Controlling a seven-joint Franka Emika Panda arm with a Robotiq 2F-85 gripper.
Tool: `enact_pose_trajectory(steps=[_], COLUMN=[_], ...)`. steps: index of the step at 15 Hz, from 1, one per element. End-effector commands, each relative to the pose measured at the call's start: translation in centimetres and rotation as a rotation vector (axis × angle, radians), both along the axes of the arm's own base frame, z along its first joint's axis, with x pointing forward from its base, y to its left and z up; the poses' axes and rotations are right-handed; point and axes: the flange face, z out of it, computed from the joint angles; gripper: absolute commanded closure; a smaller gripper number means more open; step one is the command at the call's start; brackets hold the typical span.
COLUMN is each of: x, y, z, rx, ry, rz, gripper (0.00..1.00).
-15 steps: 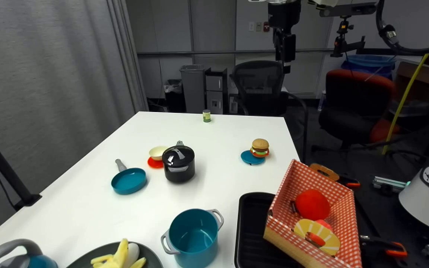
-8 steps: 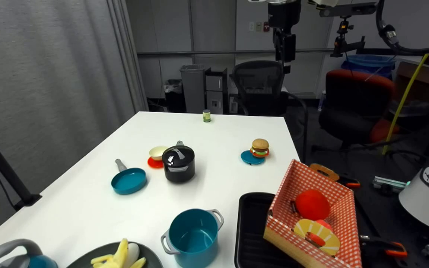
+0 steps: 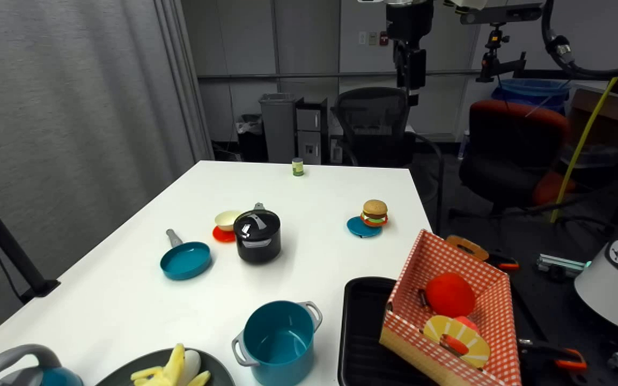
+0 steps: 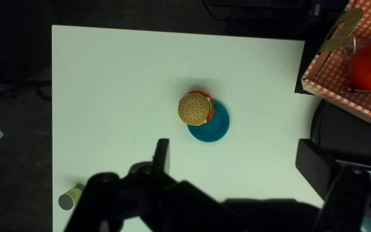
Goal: Take the lid off the black pot and put it on the counter
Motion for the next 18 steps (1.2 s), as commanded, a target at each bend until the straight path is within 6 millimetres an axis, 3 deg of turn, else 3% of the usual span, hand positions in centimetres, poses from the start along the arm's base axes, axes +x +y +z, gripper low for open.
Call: enact_pose_trajectory(steps=[1, 8, 18], x=[0.0, 1.4, 8.6], y=[0.0, 0.8, 3.7], z=[0.0, -1.1, -6.8], rx=[0.000, -0.017, -0.015], ry=[0.001, 0.029, 0.128], rz=[0.000, 0.027, 0.117], gripper=[0.00, 0.00, 0.00])
